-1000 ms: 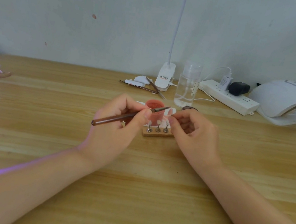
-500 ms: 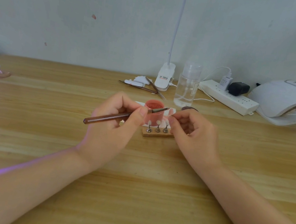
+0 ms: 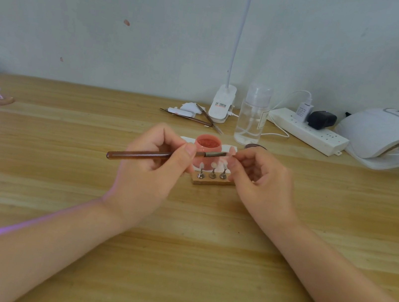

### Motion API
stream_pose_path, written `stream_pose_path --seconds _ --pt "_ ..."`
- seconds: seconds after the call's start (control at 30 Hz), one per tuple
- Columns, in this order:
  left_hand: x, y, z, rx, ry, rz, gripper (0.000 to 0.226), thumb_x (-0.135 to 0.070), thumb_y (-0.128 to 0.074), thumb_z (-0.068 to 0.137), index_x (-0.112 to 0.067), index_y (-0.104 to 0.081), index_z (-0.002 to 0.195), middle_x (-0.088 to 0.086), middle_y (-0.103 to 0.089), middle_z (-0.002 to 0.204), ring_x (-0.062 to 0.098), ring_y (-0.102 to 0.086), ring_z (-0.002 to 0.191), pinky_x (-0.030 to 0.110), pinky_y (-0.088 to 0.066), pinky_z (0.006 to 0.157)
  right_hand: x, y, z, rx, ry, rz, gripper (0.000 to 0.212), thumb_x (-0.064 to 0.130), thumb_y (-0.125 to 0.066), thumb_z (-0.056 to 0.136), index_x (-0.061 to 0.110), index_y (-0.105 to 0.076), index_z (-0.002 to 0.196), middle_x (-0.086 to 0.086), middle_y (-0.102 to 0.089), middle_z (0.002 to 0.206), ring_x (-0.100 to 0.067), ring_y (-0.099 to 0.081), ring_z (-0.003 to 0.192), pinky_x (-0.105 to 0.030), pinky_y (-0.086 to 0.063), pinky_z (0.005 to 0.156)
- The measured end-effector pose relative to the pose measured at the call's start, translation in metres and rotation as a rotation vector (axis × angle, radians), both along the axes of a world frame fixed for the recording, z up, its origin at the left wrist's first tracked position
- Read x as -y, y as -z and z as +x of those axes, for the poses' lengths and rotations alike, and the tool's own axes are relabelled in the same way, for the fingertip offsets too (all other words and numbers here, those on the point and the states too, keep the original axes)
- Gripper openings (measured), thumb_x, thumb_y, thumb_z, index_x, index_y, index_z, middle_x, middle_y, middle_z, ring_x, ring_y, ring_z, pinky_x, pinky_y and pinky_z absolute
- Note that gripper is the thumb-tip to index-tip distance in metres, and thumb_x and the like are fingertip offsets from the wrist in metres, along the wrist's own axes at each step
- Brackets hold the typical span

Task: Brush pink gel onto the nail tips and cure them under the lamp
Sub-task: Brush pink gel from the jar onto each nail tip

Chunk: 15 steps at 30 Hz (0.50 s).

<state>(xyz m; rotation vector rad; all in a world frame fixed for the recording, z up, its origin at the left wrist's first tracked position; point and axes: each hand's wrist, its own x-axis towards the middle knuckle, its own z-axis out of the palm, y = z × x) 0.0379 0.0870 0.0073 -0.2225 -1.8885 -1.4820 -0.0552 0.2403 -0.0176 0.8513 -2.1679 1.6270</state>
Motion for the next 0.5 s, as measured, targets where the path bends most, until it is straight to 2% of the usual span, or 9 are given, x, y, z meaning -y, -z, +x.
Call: stream_pose_path --seconds 0.27,0.37,0.5 --pt "-0.0013 0.0033 -0.0033 0.037 -0.032 0.014 0.015 -0.031 -0.063 0.08 -0.016 -0.06 0.079 -0.012 -0.069 0.068 -0.001 -0.062 0.061 0.017 -0.05 0.057 -0.0008 -0.0005 0.0021 -0.009 -0.014 0.002 0.0 0.007 -0.066 0.086 0.007 -0.067 0.086 0.0 -0.067 0.07 -0.014 -0.064 0.065 -0.033 -0.055 0.065" --pt "-0.0001 0.0036 -0.0033 0.03 0.003 -0.005 0.017 -0.023 -0.064 0.087 -0.012 -0.058 0.075 -0.011 -0.068 0.065 0.0 -0.06 0.059 0.014 -0.047 0.056 -0.0002 -0.0017 0.0023 0.0 -0.016 0.001 0.002 0.007 -0.066 0.086 0.006 -0.066 0.088 -0.002 -0.067 0.072 -0.016 -0.065 0.066 -0.035 -0.055 0.066" --pt "0.0006 0.0016 -0.0019 0.011 0.033 -0.019 0.013 -0.014 -0.058 0.085 -0.01 -0.055 0.073 -0.011 -0.065 0.061 -0.002 -0.059 0.058 0.01 -0.045 0.057 -0.0006 -0.0016 0.0022 0.006 -0.016 0.006 0.004 0.008 -0.066 0.086 0.006 -0.067 0.089 -0.003 -0.067 0.074 -0.016 -0.065 0.068 -0.037 -0.055 0.067"
